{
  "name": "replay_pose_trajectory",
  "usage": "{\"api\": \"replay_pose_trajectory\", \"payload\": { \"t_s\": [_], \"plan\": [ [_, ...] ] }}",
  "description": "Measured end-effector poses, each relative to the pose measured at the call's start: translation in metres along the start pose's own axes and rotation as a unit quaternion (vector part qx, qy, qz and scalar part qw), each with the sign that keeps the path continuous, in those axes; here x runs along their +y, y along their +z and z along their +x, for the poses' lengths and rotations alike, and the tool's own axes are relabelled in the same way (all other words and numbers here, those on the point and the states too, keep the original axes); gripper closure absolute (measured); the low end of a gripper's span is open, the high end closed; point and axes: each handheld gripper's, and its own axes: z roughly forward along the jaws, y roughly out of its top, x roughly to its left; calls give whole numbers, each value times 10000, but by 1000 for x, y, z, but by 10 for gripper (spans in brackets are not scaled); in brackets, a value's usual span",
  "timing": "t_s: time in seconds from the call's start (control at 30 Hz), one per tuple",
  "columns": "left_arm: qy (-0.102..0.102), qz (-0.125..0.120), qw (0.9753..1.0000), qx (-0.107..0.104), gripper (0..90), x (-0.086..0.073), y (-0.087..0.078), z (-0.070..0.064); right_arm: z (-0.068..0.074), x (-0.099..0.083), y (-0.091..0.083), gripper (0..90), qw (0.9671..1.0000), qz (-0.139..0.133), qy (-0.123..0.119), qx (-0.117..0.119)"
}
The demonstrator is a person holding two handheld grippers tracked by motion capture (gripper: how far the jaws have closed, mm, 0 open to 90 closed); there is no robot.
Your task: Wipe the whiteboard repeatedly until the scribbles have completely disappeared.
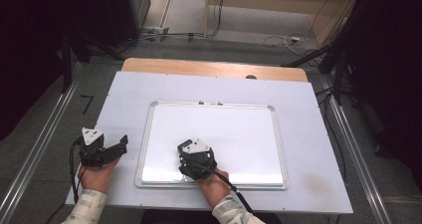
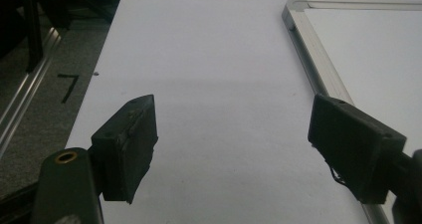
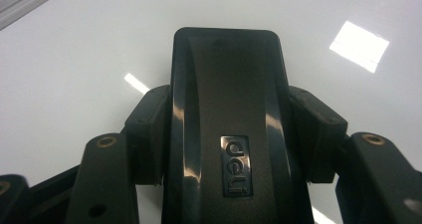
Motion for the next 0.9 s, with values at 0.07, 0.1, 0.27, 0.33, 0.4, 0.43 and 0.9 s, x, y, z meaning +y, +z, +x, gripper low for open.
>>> {"api": "replay_pose_trajectory", "payload": {
  "t_s": [0.07, 0.1, 0.27, 0.33, 0.4, 0.43, 0.9],
  "plan": [
    [-11, -6, 10000, -1, 200, 0, 0, 0, -3, -2, -1, 388, 10000, 1, 21, -12],
    [-12, -8, 10000, -2, 200, 0, 0, 0, -5, -3, -2, 389, 10000, -7, 32, -32],
    [-7, -7, 10000, -2, 200, 0, 0, 0, -16, -8, -6, 389, 9999, 1, 133, -103],
    [-5, -9, 10000, -1, 200, 0, 0, 0, -21, -11, -9, 389, 9997, 10, 189, -136],
    [-10, -2, 10000, -2, 200, 0, 0, 0, -27, -14, -11, 388, 9996, 7, 217, -191],
    [-3, 0, 10000, 1, 200, 0, 0, 0, -29, -16, -12, 388, 9995, 14, 244, -208],
    [-15, -5, 10000, 2, 200, -1, 0, 0, -63, -35, -27, 388, 9977, 35, 506, -454]
  ]
}}
